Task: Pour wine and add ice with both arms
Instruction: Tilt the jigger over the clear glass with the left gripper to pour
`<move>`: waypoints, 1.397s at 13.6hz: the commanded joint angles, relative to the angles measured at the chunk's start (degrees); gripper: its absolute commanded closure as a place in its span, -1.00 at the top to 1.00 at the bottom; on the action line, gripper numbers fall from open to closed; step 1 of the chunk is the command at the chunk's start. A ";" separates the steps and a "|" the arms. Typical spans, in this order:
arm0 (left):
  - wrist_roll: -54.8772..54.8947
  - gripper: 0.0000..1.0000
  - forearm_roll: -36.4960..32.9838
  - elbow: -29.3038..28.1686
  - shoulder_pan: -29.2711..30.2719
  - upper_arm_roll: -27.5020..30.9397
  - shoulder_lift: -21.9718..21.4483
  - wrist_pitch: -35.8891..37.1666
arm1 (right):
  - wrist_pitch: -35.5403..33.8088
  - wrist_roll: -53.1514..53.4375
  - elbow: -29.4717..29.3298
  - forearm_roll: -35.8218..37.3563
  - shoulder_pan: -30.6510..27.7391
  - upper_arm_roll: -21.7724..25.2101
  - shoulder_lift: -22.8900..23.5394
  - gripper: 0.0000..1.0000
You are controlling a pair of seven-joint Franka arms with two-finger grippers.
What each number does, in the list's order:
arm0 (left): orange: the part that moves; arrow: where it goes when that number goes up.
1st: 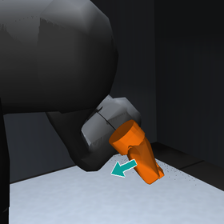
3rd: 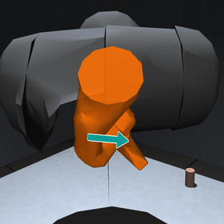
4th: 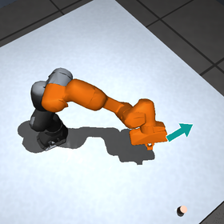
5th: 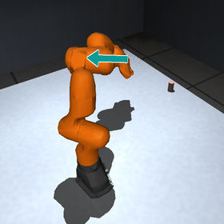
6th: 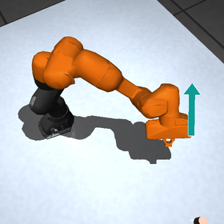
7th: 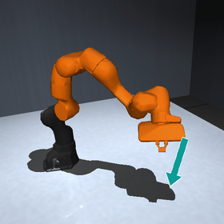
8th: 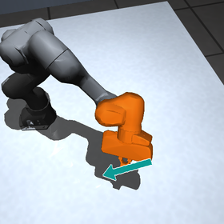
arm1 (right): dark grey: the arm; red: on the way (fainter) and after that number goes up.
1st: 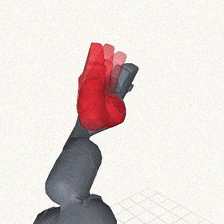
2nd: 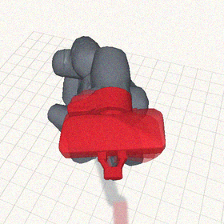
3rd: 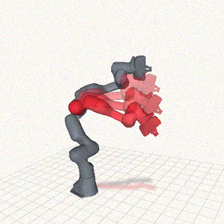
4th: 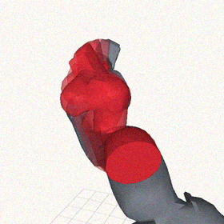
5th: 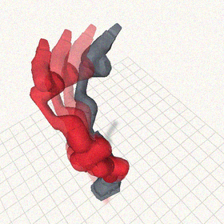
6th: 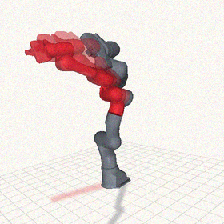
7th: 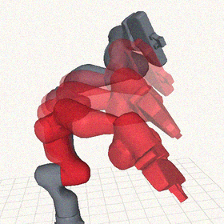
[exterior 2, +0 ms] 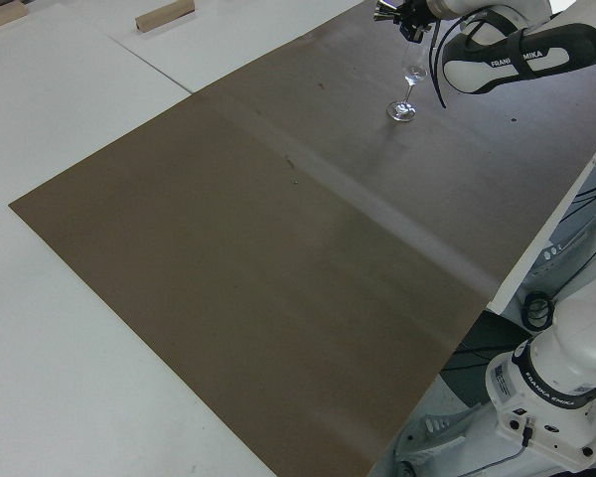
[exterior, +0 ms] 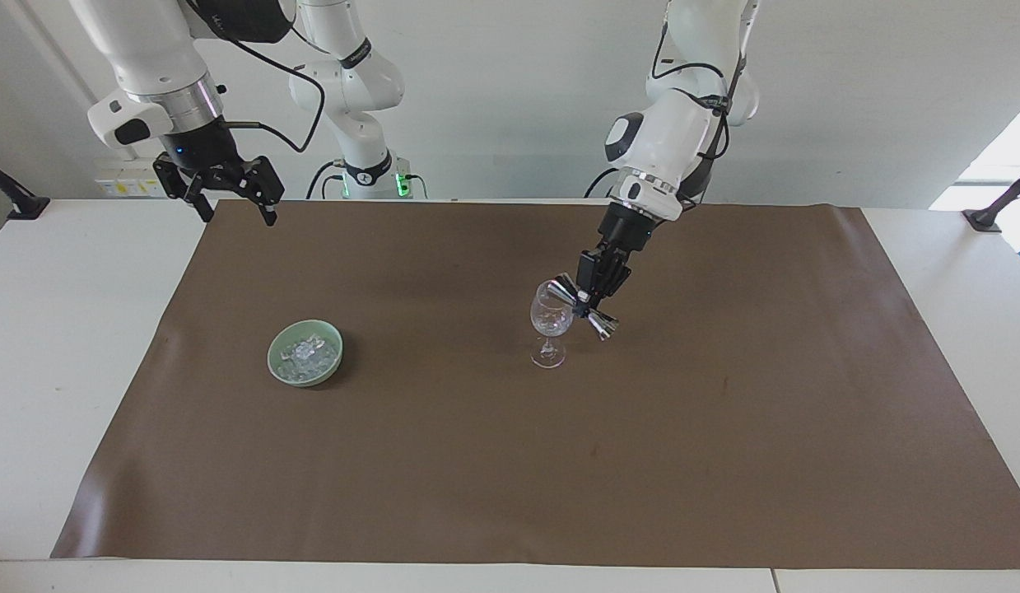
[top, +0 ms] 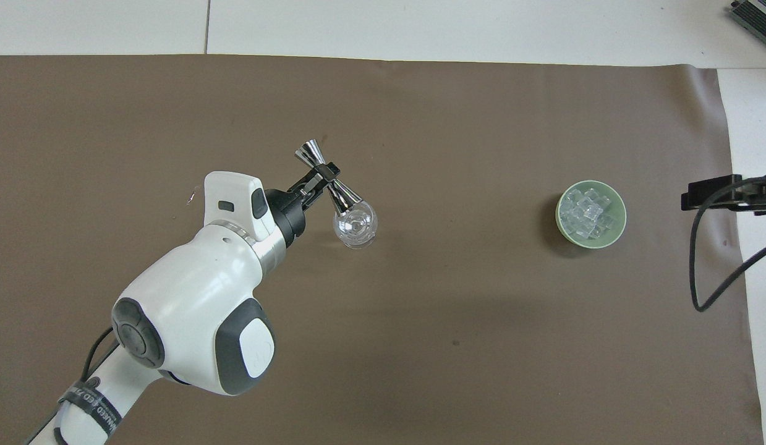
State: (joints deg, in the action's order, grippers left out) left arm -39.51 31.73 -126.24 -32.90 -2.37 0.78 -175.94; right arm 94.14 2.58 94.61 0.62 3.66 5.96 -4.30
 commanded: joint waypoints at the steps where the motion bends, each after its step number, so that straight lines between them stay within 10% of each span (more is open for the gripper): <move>1: 0.57 -1.00 -4.29 0.91 -0.24 0.53 0.54 0.07 | -0.80 -1.52 0.83 -0.80 -0.14 -0.07 -1.06 1.00; 19: -0.22 -1.00 -17.67 6.35 1.61 0.88 0.89 12.29 | -0.80 -1.44 0.83 -0.80 -0.14 -0.07 -1.06 1.00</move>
State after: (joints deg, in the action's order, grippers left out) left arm -39.27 15.38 -122.40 -31.93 -1.39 0.95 -165.92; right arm 94.14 2.58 94.62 0.62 3.66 5.96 -4.30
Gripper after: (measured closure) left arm 0.797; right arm 0.000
